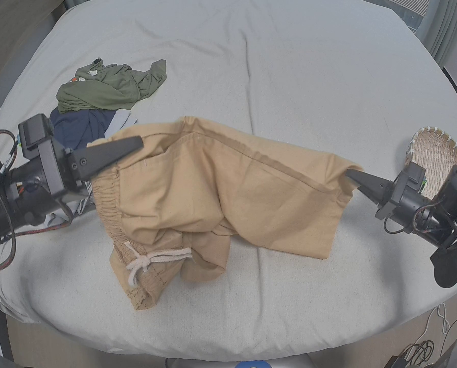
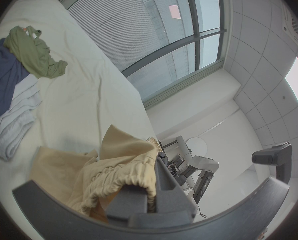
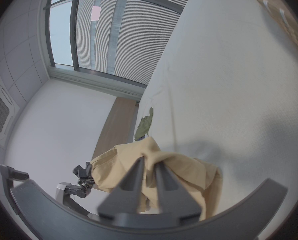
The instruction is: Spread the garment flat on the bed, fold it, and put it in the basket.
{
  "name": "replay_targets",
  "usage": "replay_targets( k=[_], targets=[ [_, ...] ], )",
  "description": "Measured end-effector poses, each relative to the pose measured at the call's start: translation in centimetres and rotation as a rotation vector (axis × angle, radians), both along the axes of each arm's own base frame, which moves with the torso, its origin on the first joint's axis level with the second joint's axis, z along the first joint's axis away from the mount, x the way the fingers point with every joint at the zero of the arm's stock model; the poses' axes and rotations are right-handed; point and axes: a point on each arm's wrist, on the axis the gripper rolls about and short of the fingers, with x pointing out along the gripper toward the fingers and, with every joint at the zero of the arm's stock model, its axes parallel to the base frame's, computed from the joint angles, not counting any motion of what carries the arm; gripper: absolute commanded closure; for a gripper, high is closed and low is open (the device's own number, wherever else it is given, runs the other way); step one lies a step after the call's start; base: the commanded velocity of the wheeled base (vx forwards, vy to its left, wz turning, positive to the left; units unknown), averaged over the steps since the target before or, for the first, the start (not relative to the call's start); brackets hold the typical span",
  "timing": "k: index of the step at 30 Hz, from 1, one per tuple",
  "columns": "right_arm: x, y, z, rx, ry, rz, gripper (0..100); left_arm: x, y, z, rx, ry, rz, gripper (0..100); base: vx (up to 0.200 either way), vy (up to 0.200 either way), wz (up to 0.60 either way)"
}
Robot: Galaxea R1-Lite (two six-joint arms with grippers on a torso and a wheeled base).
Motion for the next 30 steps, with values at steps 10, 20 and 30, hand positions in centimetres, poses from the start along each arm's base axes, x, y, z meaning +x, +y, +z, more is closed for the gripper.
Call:
replay_targets(
  k=[10, 20, 30],
  targets=[
    [1.7, 0.6, -3.3, -0.045, 0.084, 0.015, 0, -0.3, 0.3, -1.3, 0.013, 0.040, 0.006, 100, 0.000, 0.000, 0.00],
    [1.4, 1.1, -4.7, -0.062, 0.133, 0.032, 0, -0.3, 0.3, -1.3, 0.013, 0.039, 0.010, 100, 0.000, 0.000, 0.00],
    [1.4, 3.7, -4.2, -0.080, 0.071, 0.106, 0, -0.2, 0.3, -1.3, 0.014, 0.041, 0.010, 100, 0.000, 0.000, 0.00]
  ],
)
